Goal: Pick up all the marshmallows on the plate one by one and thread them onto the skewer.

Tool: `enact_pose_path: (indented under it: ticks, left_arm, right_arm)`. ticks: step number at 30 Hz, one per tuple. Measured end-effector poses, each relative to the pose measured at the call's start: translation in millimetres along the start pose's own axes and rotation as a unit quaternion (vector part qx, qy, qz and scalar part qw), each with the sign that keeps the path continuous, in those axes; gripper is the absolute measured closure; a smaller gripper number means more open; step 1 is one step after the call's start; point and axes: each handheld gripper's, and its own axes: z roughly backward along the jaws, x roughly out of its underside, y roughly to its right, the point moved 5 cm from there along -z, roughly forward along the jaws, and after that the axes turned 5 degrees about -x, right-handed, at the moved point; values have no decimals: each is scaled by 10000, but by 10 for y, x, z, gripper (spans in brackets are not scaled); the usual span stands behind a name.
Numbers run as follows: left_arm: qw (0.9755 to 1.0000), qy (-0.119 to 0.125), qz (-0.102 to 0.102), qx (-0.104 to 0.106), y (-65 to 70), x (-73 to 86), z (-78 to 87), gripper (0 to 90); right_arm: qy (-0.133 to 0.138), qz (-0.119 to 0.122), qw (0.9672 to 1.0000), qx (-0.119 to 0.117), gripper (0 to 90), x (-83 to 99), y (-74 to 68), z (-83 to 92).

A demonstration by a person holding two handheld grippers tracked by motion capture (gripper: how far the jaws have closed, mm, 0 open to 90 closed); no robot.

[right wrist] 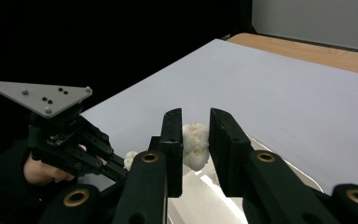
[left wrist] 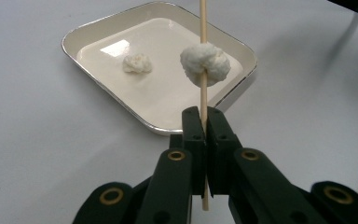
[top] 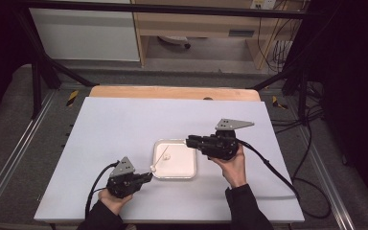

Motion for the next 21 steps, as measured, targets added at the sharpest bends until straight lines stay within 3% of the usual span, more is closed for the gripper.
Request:
enact_pose_path:
  ticks: [21]
  left_arm:
    - [9997,86,-205,128,108,-29,3,880]
  right_arm:
    - [91,-448,9978,-471,758,19,14,-284]
